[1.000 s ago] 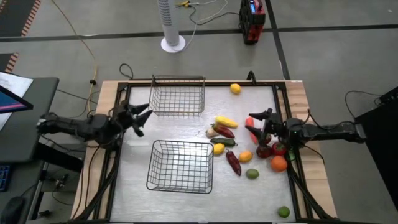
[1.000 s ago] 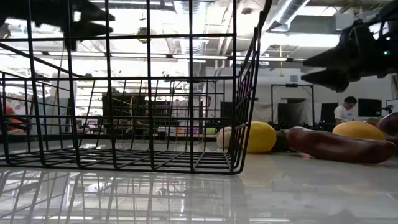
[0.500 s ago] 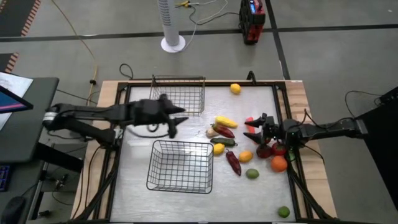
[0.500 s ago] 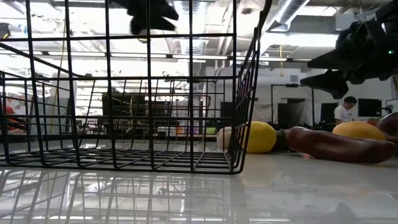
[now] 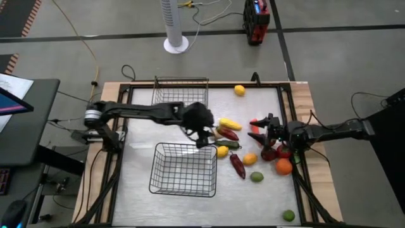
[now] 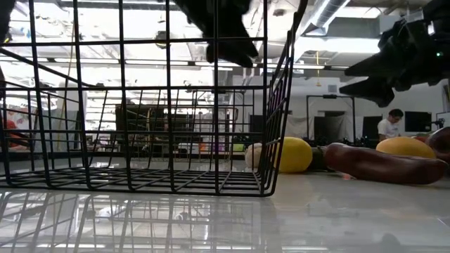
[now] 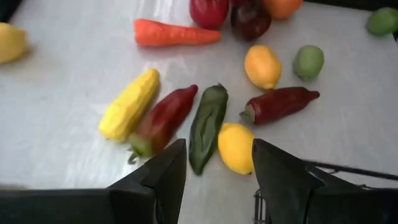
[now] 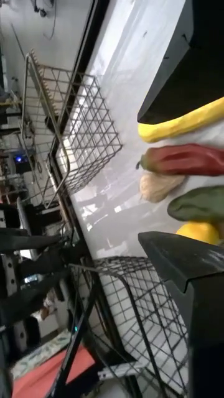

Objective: Sort produce into baskets
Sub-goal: Put the red chili pepper into the top wire basket

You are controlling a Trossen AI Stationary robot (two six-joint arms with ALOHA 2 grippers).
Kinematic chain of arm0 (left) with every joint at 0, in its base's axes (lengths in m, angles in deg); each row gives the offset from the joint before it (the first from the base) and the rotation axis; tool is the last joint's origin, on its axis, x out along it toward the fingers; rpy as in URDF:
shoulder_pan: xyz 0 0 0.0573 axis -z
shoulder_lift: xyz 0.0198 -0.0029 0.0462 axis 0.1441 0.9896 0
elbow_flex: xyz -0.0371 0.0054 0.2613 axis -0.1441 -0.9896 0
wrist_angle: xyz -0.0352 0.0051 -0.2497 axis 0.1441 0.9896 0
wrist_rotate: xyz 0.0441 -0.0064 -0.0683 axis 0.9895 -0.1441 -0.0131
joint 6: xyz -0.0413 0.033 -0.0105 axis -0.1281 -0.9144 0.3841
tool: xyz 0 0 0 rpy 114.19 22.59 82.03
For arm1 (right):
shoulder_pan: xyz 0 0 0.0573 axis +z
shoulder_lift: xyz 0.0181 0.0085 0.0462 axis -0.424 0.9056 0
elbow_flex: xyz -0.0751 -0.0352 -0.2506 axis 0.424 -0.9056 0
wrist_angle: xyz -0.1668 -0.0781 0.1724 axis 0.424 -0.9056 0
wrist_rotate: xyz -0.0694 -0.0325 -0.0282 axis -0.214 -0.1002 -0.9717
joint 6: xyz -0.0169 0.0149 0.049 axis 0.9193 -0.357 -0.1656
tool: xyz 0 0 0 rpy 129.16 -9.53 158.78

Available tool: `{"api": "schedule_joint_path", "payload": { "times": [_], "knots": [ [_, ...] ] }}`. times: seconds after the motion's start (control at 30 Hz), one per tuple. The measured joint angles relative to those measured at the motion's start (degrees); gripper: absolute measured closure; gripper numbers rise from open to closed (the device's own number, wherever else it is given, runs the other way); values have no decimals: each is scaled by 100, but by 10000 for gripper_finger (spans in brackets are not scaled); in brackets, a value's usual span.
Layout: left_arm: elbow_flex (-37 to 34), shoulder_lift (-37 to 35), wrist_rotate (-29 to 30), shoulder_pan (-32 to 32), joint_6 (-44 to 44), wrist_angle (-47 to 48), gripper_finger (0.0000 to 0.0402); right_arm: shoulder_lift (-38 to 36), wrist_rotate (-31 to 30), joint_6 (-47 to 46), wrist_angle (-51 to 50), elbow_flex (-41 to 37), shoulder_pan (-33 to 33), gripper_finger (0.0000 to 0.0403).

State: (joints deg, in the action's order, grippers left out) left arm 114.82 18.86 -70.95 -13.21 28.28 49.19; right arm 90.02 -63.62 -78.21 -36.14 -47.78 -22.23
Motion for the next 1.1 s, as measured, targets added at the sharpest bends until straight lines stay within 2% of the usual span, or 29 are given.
{"api": "schedule_joint_path", "payload": {
  "times": [0.33,0.53,0.73,0.97,1.1],
  "knots": [
    [1220,1332,-424,-316,-558,587,230,399,24,2,179,9,-70,79],
    [1438,1783,-372,-591,-1105,934,230,407,22,-42,165,15,155,79],
    [1451,1854,-307,-863,-1734,905,230,423,14,-194,132,15,552,79],
    [1451,1845,729,-675,-2757,1179,230,442,-431,-216,174,20,666,79],
    [1451,1848,1424,-382,-3284,1349,230,626,-437,-342,508,22,599,79]
  ]
}}
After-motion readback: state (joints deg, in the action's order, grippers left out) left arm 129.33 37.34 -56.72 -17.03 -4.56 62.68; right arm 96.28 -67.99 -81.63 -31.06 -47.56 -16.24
